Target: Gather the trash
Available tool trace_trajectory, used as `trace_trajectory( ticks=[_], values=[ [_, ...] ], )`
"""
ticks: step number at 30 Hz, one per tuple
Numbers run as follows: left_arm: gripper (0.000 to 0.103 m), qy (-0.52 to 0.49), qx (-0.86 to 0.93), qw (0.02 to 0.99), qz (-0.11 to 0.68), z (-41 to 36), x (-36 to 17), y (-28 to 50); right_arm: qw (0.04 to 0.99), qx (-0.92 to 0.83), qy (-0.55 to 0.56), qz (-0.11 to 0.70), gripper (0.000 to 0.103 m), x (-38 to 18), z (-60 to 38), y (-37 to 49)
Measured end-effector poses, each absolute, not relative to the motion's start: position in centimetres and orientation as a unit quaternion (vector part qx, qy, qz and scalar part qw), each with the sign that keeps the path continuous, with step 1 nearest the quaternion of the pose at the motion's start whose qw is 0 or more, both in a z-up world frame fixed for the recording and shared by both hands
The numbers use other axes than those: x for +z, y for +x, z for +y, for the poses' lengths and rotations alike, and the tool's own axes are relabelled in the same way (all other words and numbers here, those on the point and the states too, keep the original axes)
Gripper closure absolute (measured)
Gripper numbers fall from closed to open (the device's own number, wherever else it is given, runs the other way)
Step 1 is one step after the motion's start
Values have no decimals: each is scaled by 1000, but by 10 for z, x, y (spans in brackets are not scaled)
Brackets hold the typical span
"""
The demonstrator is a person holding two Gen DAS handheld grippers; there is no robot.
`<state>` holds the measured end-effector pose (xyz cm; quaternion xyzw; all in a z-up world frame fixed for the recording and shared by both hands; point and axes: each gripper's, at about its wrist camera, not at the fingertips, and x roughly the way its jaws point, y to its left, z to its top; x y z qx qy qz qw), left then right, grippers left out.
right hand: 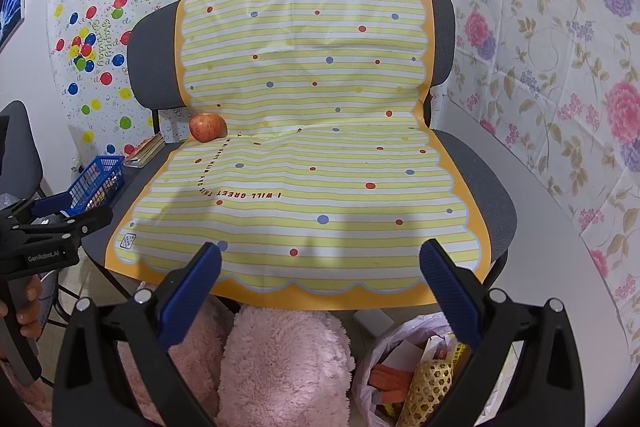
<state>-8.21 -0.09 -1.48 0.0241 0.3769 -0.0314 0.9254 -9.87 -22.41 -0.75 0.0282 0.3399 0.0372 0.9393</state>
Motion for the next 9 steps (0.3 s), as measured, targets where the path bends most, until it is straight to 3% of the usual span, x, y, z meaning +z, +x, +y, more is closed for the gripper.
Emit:
trace_trajectory(
  ticks=[9],
  values=[
    [6, 24, -31, 912, 407, 4, -49, -33, 932, 15, 31, 362, 6, -40, -249, -52]
  ],
)
